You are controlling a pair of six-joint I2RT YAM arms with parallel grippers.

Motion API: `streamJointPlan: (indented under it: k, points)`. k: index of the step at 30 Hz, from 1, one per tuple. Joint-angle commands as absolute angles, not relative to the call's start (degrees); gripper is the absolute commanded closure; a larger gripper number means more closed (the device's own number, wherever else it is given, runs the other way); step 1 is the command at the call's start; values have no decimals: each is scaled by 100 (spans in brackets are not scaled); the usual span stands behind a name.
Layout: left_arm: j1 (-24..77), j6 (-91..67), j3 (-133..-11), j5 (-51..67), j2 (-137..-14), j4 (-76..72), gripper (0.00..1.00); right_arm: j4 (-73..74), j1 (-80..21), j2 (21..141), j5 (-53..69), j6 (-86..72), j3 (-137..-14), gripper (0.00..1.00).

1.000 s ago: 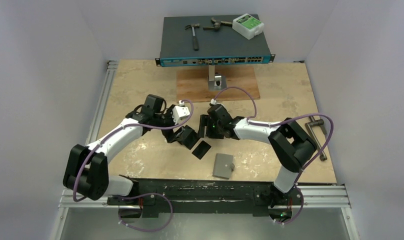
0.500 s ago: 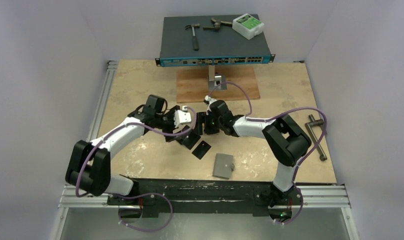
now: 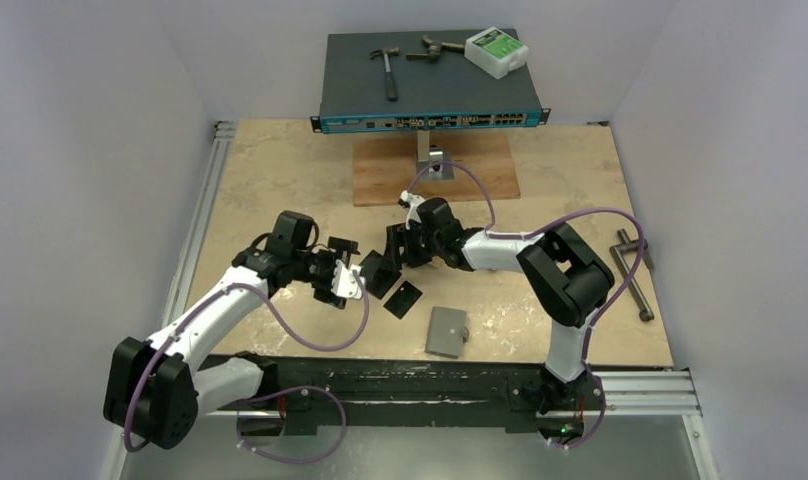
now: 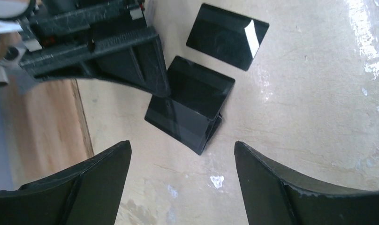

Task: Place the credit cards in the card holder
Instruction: Move the credit card to the center of the board.

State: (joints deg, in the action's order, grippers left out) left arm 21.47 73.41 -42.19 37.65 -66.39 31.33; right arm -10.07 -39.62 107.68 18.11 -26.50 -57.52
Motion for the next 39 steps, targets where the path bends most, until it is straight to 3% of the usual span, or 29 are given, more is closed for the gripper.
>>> streamJointPlan:
  k: [1,8,17,25,34,39]
  points:
    - [2324,8372,-3653,4648,-6463,2308,19,-730,-3869,10917,2022,-2333,-5675,36]
    - [2570,9481,-2885,4922,-6615,1794,19,-1007,-3738,10852,2633,-2111,-5453,38]
    - [2575,9520,-2485,4879,-6994,392,22,-1438,-3722,11045,3346,-2162,-5427,42]
    - [2575,9687,-2462,4810,-7337,102,29,-1582,-3708,11115,3429,-2179,-5412,44]
    - [2575,9819,-2410,4628,-7572,-152,52,-1825,-3705,11165,3553,-2319,-5329,48]
    - [2575,9760,-2378,4586,-7570,-191,57,-1977,-3700,11152,3635,-2390,-5242,50]
